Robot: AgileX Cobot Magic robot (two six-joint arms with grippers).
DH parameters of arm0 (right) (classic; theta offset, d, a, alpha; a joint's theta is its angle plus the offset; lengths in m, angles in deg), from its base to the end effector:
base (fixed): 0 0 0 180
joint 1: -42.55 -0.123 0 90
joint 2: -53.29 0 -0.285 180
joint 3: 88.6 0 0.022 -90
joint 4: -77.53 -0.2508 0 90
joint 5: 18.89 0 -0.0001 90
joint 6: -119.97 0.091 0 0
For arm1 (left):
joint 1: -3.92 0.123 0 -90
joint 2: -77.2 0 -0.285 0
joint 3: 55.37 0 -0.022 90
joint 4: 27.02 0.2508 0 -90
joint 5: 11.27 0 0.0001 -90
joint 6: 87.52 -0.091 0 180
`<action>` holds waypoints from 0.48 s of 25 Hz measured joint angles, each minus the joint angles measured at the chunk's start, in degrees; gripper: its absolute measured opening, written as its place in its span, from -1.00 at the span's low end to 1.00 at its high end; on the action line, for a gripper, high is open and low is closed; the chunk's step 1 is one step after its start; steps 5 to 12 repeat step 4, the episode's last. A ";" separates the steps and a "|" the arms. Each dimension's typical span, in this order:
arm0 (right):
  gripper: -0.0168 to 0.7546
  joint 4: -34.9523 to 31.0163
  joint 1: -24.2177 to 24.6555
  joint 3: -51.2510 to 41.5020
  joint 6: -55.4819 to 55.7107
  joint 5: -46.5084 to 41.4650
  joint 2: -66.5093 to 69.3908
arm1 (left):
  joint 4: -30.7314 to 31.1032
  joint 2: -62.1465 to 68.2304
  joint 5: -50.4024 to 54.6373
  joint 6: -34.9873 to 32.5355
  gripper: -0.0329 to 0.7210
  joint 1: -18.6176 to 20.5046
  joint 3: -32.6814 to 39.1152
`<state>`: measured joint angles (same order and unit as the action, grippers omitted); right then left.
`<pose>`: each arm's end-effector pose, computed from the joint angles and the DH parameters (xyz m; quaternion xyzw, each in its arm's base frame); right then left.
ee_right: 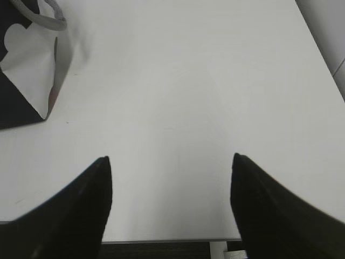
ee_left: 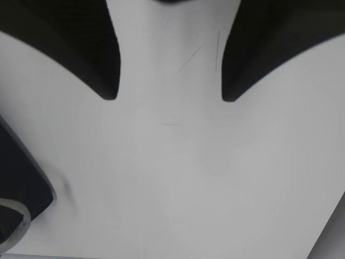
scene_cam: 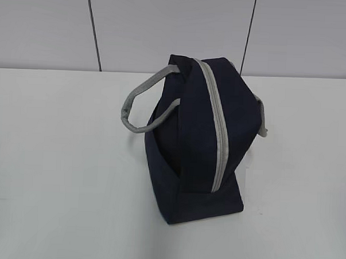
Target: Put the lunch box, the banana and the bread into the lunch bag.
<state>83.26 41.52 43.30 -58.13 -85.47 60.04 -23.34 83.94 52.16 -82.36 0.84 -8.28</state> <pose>-0.0131 -0.0086 0.2717 0.0117 0.8710 -0.0372 0.4897 -0.0125 0.0059 0.2806 -0.0182 0.8532 -0.0055 0.5212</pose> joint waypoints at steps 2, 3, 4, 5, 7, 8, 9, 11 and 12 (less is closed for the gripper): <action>0.41 0.00 0.00 0.00 0.00 0.00 0.00 | 0.00 0.00 0.00 0.00 0.21 0.00 0.00; 0.41 0.00 0.00 0.00 0.00 0.00 0.00 | 0.00 0.00 0.00 0.00 0.21 0.00 0.00; 0.41 0.00 0.00 0.00 0.00 0.00 0.00 | 0.00 0.00 0.00 0.00 0.21 0.00 0.00; 0.41 0.00 0.00 0.00 0.00 0.00 0.00 | 0.00 0.00 0.00 0.00 0.21 0.00 0.00; 0.41 0.00 0.00 0.00 0.00 0.00 0.00 | 0.00 0.00 0.00 0.00 0.21 0.00 0.00; 0.41 0.00 0.00 0.00 0.00 0.00 0.00 | 0.00 0.00 0.00 0.00 0.21 0.00 0.00; 0.41 0.00 0.00 0.00 0.00 0.00 0.00 | 0.00 0.00 0.00 0.00 0.21 0.00 0.00; 0.41 0.00 0.00 0.00 0.00 0.00 0.00 | 0.00 0.00 0.00 0.00 0.21 0.00 0.00; 0.41 0.00 0.00 0.00 0.00 0.00 0.00 | 0.00 0.00 0.00 0.00 0.21 0.00 0.00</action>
